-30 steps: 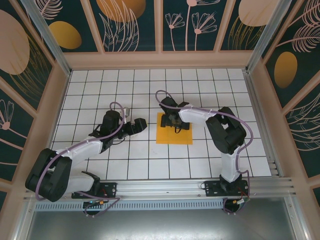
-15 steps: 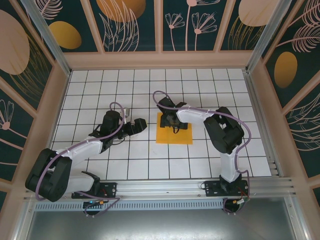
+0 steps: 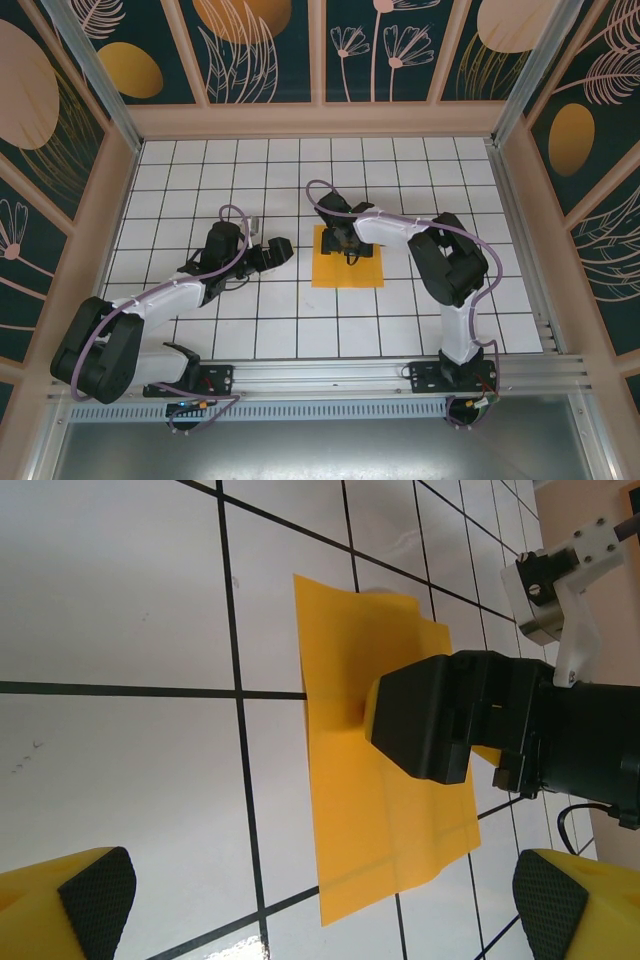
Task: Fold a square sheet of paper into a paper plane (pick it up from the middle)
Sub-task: Fold the square sheet of paper in half at the center of the table.
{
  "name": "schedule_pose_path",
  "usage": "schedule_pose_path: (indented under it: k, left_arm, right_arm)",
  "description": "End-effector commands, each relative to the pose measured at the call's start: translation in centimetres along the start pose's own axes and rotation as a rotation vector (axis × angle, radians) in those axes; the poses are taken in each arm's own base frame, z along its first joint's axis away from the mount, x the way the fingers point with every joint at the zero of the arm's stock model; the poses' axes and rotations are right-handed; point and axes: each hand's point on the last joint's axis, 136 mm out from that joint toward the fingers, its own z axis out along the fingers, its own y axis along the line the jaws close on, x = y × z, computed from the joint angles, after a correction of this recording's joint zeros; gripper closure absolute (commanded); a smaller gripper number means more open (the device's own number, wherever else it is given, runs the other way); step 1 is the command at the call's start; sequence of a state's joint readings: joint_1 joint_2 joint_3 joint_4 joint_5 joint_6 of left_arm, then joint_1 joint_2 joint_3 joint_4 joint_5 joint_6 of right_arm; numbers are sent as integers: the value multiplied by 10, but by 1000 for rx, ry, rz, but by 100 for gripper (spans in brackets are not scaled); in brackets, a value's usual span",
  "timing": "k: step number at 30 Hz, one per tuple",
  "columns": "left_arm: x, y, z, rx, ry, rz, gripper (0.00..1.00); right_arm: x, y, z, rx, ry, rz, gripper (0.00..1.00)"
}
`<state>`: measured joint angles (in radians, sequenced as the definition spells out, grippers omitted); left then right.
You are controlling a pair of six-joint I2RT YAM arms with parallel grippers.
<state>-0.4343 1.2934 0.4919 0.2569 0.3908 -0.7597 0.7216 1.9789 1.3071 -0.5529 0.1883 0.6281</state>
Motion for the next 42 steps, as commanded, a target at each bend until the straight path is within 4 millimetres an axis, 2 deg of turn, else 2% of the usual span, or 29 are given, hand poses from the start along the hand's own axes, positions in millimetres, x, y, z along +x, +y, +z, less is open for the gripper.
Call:
schedule_pose_path:
  k: [1,6,9,11,13,15,19,23,25,28,29,32,34,35,39,42]
  left_arm:
    - [0,0,-2,-9,-3,17,1]
    - [1,2,-1,-16,2,13,1]
    - [0,1,-1,-17,3,15,1]
    - [-2,1,-2,-21,-3,14,1]
    - [-2,1,-2,-26,-7,14,1]
    - [-2,2,-3,-30,-7,13,1]
    - [-2,3,-4,-39,-9,8,1]
    - [-4,1,-8,-39,-21,4,1]
    - [-8,-4,-11,-30,-34,4,1]
    - [-13,-11,-14,-11,-51,0,1]
    - [-15,-13,-15,-5,-58,2,1]
    - [-22,-18,-16,-2,-78,5,1]
    - [-24,-17,-15,-7,-83,-1,1]
    - [-24,-17,-14,-6,-84,-4,1]
    - [-22,-13,-9,0,-81,-26,1]
    - [-21,-13,-3,5,-65,-45,1]
  right_arm:
    - [21,-6,14,6,84,-8,19]
    - [15,-4,6,3,59,0,26]
    - [3,-1,-9,-15,17,7,35]
    - [-6,1,-21,-32,-18,11,51]
    - [-11,-1,-30,-35,-43,22,55]
    - [-15,0,-38,-53,-62,30,65]
    - [-21,6,-56,-126,-93,46,69]
    - [-29,31,-86,-350,-120,72,69]
    - [-33,51,-108,-547,-121,92,69]
    - [-41,67,-135,-808,-119,133,68]
    - [-42,69,-139,-864,-111,136,68]
    - [-47,67,-129,-919,-85,153,68]
    - [-39,68,-113,-928,-44,148,67]
    - [-47,58,-105,-935,-47,173,66]
    - [-42,43,-67,-915,8,203,64]
    - [-38,34,-47,-858,33,203,63]
